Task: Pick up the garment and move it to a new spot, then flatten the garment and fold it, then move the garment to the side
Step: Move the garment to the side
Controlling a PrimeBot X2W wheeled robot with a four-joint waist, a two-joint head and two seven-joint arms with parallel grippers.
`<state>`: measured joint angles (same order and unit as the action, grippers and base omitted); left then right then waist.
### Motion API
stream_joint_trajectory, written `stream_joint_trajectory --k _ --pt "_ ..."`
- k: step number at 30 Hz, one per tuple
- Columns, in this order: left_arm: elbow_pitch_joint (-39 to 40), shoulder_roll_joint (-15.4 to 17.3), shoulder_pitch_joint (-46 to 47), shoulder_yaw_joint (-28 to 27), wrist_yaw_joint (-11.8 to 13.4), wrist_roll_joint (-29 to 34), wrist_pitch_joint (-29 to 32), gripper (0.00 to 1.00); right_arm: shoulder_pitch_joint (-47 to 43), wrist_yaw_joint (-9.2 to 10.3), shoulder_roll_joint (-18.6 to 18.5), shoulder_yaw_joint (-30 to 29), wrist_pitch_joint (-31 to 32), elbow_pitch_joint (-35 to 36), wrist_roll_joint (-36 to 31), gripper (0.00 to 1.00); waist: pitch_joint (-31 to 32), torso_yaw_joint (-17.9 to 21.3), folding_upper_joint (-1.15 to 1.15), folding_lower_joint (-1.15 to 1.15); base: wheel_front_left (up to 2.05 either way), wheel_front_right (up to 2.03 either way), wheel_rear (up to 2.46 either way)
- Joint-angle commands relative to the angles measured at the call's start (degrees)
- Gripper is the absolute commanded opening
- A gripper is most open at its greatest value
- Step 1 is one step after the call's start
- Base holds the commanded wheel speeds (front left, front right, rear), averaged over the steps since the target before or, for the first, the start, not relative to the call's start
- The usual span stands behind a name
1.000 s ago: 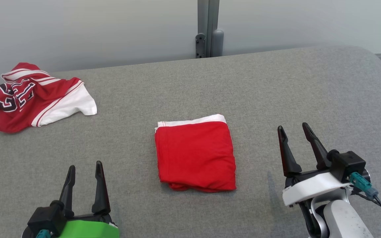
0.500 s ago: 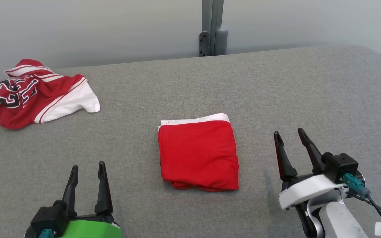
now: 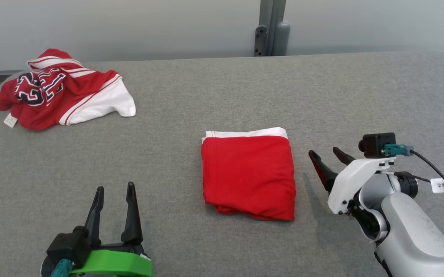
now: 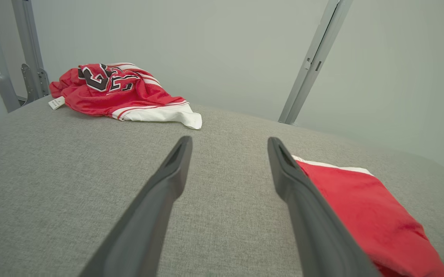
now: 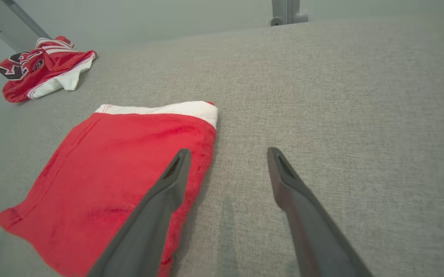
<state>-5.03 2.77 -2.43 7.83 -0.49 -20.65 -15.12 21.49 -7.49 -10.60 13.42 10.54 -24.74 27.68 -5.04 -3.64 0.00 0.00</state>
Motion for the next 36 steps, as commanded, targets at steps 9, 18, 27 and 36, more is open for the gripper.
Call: stream_joint_trajectory --k 9,18,27,36 --pt "-0.4 0.2 2.2 1.2 0.6 -1.2 0.0 1.0 4.7 0.0 -0.5 3.1 3.6 -8.5 5.6 1.0 -3.8 -6.2 0.0 0.0 0.0 0.0 0.0" --pt "-0.5 0.2 2.1 1.7 0.9 -1.0 0.0 1.0 6.8 0.0 0.2 5.7 6.5 -14.6 9.8 0.39 -3.8 -7.5 0.0 0.0 0.0 0.0 0.0" --pt "0.3 0.2 2.3 1.0 0.6 0.1 0.0 1.0 10.0 0.0 -1.4 9.5 3.2 -14.2 11.3 0.0 -4.6 -4.7 0.0 0.0 0.0 0.0 0.0" --pt "1.2 0.2 4.3 1.6 -0.7 2.3 0.0 1.0 13.7 0.0 -5.0 10.9 -0.3 -13.1 11.1 0.0 -7.7 4.9 0.0 0.0 0.0 0.0 0.0"
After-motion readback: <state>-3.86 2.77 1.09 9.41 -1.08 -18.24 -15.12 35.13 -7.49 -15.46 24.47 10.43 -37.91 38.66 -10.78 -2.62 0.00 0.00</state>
